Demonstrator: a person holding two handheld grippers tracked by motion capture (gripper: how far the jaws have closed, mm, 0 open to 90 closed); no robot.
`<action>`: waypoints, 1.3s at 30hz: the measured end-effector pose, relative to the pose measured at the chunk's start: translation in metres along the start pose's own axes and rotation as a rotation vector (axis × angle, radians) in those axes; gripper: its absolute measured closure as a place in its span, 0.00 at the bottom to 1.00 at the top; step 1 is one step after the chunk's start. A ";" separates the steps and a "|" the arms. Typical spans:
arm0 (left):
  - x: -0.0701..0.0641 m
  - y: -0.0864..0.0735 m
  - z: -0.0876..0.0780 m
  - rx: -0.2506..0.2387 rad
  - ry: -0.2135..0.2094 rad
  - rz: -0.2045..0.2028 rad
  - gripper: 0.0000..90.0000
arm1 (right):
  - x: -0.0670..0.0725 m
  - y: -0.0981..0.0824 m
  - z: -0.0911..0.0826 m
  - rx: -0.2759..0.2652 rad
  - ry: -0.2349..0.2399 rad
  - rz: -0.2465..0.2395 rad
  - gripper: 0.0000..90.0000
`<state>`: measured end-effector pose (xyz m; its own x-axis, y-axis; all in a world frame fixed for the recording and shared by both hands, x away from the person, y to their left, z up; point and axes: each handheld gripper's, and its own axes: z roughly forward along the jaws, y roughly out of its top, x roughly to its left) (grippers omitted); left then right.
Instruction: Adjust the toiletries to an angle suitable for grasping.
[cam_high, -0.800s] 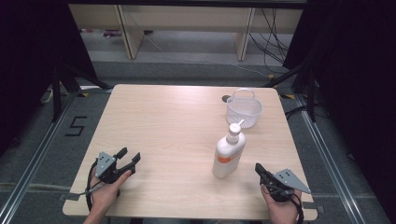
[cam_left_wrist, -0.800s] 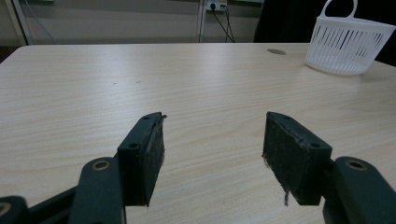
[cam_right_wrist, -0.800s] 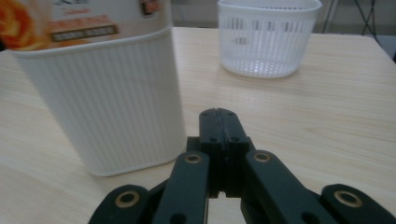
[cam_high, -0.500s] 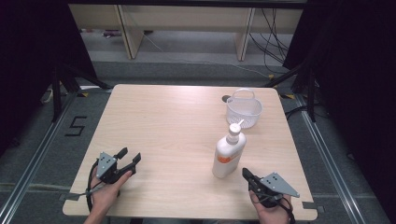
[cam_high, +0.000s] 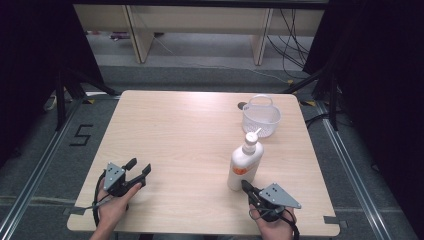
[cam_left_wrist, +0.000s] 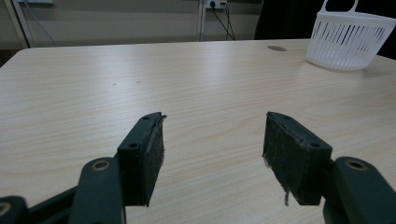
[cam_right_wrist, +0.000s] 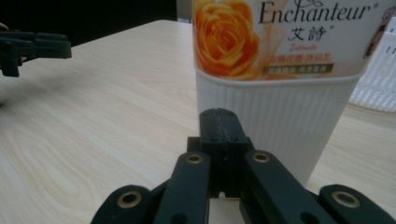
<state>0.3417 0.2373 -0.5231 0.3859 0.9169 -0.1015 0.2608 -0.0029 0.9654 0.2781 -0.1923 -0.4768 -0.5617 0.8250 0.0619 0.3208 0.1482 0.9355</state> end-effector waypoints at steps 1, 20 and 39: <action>0.000 0.000 0.000 0.000 0.000 0.001 0.42 | 0.000 0.001 0.001 -0.005 -0.005 -0.013 1.00; 0.000 0.000 0.000 -0.001 -0.006 0.001 0.42 | 0.010 0.012 0.022 -0.003 -0.044 -0.045 1.00; 0.000 0.000 0.000 -0.001 -0.007 0.003 0.42 | 0.016 0.026 0.046 -0.058 -0.109 -0.058 1.00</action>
<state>0.3414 0.2372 -0.5232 0.3932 0.9140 -0.1005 0.2589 -0.0052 0.9659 0.3127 -0.1499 -0.4681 -0.4906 0.8710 -0.0279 0.2443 0.1682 0.9550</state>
